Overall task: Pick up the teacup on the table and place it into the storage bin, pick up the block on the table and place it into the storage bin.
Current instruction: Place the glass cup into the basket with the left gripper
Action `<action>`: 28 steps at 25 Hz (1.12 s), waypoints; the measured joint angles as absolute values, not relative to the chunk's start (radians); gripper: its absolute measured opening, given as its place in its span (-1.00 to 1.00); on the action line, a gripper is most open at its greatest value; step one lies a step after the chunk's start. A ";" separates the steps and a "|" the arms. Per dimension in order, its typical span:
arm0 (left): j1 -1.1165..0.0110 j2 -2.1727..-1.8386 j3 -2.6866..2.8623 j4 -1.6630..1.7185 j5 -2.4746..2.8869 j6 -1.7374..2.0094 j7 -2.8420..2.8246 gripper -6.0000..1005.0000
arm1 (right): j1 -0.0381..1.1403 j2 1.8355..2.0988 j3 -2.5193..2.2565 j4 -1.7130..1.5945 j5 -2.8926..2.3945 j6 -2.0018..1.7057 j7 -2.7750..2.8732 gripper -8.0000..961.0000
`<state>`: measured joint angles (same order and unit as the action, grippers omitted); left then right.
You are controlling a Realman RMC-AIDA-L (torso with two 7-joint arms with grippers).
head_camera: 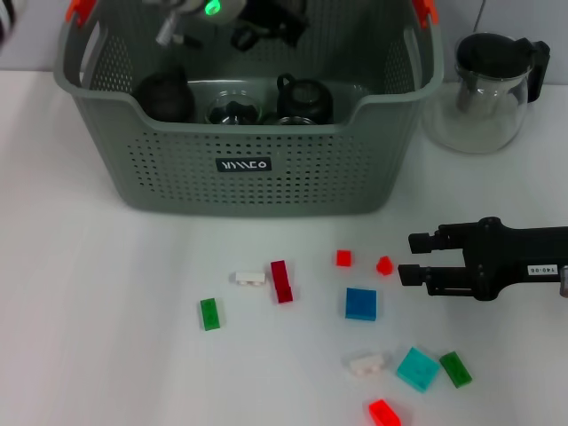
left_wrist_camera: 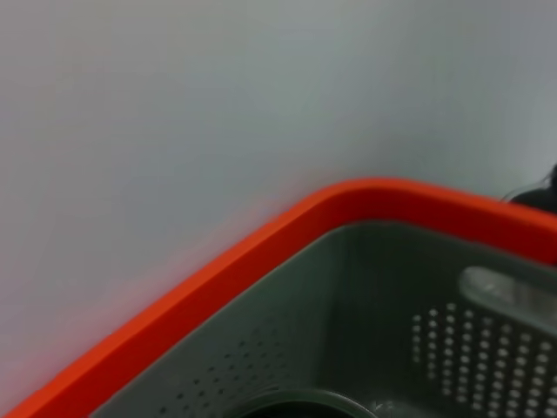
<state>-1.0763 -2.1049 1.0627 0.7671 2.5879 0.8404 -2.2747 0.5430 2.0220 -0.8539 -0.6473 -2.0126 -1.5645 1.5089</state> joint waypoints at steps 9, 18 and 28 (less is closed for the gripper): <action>-1.077 -2.165 1.078 0.686 2.709 0.697 -2.276 -0.90 | 0.542 2.022 -0.856 -0.647 -2.013 -1.562 1.508 0.29; -1.071 -2.169 1.077 0.680 2.722 0.677 -2.279 -0.89 | 0.543 2.022 -0.861 -0.647 -2.013 -1.553 1.508 0.29; -1.065 -2.169 1.114 0.671 2.722 0.670 -2.280 -0.68 | 0.546 2.020 -0.861 -0.647 -2.013 -1.551 1.507 0.29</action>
